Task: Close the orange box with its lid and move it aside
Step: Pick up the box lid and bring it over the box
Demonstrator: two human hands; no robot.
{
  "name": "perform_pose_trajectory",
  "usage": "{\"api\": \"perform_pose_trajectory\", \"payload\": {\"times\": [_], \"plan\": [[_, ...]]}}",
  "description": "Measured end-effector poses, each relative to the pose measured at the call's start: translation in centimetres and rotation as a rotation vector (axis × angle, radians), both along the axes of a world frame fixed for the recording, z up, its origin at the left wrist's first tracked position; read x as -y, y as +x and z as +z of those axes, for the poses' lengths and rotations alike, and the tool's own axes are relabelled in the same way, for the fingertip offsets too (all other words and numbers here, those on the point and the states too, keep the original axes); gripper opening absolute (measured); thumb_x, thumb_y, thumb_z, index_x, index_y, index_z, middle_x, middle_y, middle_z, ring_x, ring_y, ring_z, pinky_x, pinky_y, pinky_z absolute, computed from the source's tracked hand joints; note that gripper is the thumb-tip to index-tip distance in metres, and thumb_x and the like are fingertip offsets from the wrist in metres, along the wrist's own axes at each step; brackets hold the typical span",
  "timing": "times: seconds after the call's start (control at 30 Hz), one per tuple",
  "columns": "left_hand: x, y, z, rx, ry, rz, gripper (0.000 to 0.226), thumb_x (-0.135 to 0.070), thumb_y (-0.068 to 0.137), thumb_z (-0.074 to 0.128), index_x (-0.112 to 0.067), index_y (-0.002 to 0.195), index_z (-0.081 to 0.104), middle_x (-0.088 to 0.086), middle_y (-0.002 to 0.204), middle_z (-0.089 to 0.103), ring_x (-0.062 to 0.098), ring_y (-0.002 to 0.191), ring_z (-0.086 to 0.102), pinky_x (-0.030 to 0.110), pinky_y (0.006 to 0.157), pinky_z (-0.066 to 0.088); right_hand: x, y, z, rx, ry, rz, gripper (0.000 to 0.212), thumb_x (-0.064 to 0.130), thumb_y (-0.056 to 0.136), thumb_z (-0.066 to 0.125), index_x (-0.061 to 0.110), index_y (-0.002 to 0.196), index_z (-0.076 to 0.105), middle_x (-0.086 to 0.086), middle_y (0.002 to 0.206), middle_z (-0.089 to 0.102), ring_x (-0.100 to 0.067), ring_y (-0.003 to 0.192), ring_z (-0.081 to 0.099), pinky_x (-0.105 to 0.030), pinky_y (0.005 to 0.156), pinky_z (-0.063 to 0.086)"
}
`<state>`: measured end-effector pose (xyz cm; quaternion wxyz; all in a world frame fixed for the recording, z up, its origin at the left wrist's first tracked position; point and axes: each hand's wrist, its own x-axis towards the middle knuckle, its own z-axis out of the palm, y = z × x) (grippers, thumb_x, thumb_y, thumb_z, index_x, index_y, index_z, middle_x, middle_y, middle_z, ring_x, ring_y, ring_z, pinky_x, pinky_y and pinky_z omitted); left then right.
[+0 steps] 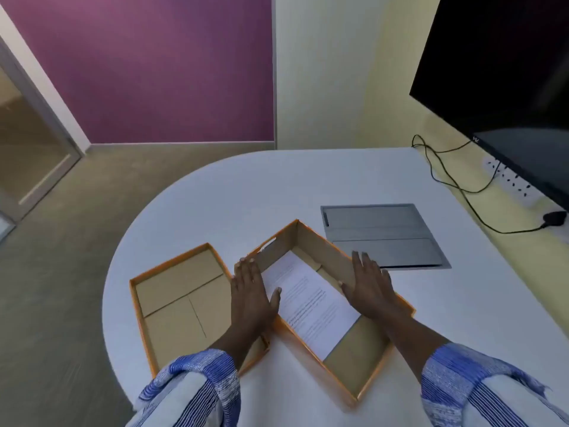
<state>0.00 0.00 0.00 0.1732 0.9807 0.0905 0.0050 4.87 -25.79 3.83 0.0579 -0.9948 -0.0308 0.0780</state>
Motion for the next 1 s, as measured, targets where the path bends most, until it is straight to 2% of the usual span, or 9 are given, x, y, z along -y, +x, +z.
{"api": "perform_pose_trajectory", "payload": {"times": [0.07,0.17,0.33,0.43,0.57,0.67,0.73,0.93,1.0], "plan": [[0.5,-0.5,-0.2,-0.036,-0.115,0.127,0.095,-0.055,0.094,0.049,-0.002,0.159,0.003,0.022,0.168,0.004,0.035,0.156,0.006,0.046,0.126,0.012,0.5,-0.2,-0.4,-0.046,0.044,-0.054,0.086,0.051,0.095,0.048,0.014,0.158,0.004,-0.014,0.165,0.014,-0.032,0.148,0.026,-0.050,0.116,0.026],[1.4,-1.3,-0.5,-0.074,-0.338,0.245,0.094,-0.043,0.091,0.061,-0.004,0.158,0.007,0.021,0.163,0.023,0.037,0.148,0.027,0.050,0.117,0.035,1.6,-0.5,-1.5,-0.054,0.028,-0.069,0.087,0.050,0.092,0.053,0.012,0.157,0.009,-0.015,0.157,0.033,-0.035,0.138,0.039,-0.047,0.109,0.035],[2.0,-1.1,-0.3,-0.111,-0.632,0.302,0.097,-0.014,0.087,0.054,-0.019,0.159,-0.012,0.019,0.150,0.045,0.043,0.119,0.057,0.051,0.097,0.052,2.4,-0.4,-1.2,-0.036,-0.056,-0.088,0.077,0.046,0.089,0.058,0.012,0.151,0.026,-0.014,0.134,0.054,-0.034,0.119,0.053,-0.044,0.094,0.043],[1.8,-0.4,-0.2,-0.124,-0.652,0.284,0.099,-0.010,0.088,0.051,-0.021,0.158,-0.018,0.019,0.143,0.052,0.043,0.114,0.060,0.053,0.095,0.054,2.6,-1.0,-1.1,-0.039,-0.048,-0.096,0.062,0.043,0.090,0.058,0.012,0.141,0.040,-0.014,0.124,0.058,-0.034,0.114,0.056,-0.043,0.090,0.045],[1.0,0.4,-0.3,-0.114,-0.648,0.236,0.096,-0.009,0.087,0.048,-0.023,0.159,-0.014,0.017,0.137,0.058,0.039,0.112,0.062,0.049,0.092,0.055,2.9,-2.5,-1.6,-0.064,-0.021,-0.129,0.042,0.039,0.092,0.055,0.012,0.123,0.051,-0.012,0.115,0.061,-0.033,0.108,0.059,-0.040,0.083,0.047],[0.4,0.8,-0.4,-0.133,-0.632,0.174,0.096,-0.020,0.081,0.044,-0.020,0.160,-0.011,0.017,0.130,0.062,0.035,0.101,0.063,0.039,0.079,0.051,3.3,-3.7,-2.1,-0.062,-0.006,-0.141,0.035,0.038,0.094,0.052,0.011,0.115,0.053,-0.011,0.110,0.064,-0.034,0.101,0.063,-0.037,0.075,0.044],[0.0,1.1,-0.8,-0.150,-0.604,0.140,0.095,-0.018,0.083,0.044,-0.021,0.160,-0.011,0.019,0.127,0.063,0.030,0.090,0.059,0.035,0.075,0.045,3.5,-4.6,-2.5,-0.058,-0.009,-0.146,0.032,0.037,0.094,0.050,0.010,0.112,0.052,-0.011,0.107,0.066,-0.034,0.098,0.065,-0.035,0.070,0.040],[-0.6,1.6,-1.9,-0.144,-0.541,0.030,0.089,-0.011,0.092,0.045,-0.022,0.160,-0.012,0.020,0.115,0.065,0.026,0.080,0.060,0.036,0.071,0.049,3.2,-7.8,-3.2,-0.057,0.023,-0.189,0.029,0.034,0.095,0.050,0.009,0.111,0.050,-0.011,0.101,0.067,-0.032,0.088,0.067,-0.032,0.065,0.038],[-0.7,1.9,-2.2,-0.142,-0.526,0.001,0.088,-0.011,0.093,0.044,-0.022,0.160,-0.012,0.021,0.117,0.065,0.030,0.086,0.062,0.038,0.075,0.051,2.8,-8.9,-3.3,-0.063,0.043,-0.216,0.030,0.033,0.095,0.052,0.009,0.112,0.048,-0.011,0.101,0.067,-0.032,0.088,0.067,-0.032,0.065,0.040]]}}
